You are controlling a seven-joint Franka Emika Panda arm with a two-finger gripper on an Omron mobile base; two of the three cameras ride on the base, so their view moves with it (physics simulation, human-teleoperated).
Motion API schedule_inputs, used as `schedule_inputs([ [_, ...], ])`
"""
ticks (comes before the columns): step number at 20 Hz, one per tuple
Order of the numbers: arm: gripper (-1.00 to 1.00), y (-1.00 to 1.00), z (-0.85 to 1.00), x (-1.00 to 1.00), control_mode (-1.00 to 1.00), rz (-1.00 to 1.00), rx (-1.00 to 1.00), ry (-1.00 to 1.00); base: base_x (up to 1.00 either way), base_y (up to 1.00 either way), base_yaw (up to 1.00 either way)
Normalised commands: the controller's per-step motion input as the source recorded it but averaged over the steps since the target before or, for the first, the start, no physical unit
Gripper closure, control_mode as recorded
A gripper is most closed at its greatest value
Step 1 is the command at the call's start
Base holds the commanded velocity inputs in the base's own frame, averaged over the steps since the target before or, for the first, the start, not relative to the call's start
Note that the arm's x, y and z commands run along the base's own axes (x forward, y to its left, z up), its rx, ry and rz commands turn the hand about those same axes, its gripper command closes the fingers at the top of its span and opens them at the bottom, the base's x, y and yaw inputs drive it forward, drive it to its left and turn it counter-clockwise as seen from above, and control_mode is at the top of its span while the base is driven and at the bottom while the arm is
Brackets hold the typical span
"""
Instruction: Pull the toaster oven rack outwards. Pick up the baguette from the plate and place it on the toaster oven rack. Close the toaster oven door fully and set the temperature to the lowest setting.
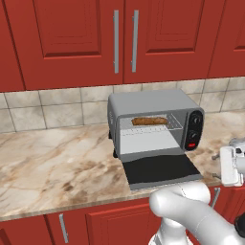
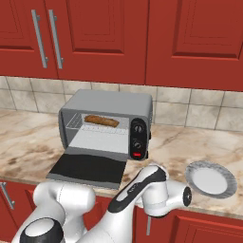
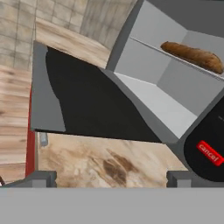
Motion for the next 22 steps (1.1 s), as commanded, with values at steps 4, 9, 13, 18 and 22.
schedule_inputs([
  [4, -1.0, -0.01, -0.1, 0.06, -1.0, 0.0, -0.05, 0.0, 0.0, 0.0, 0.0],
  [9, -1.0, 0.0, -0.05, 0.01, -1.0, -0.04, -0.01, 0.0, 0.0, 0.0, 0.0],
  [13, -1.0, 0.0, -0.1, 0.03, -1.0, -0.07, -0.02, 0.0, 0.0, 0.0, 0.0],
  [18, -1.0, 0.0, -0.21, 0.13, -1.0, -0.07, -0.05, 0.0, 0.0, 0.0, 0.0],
  [22, -1.0, 0.0, -0.2, 0.18, -1.0, -0.05, -0.04, 0.02, 0.0, 0.0, 0.0],
])
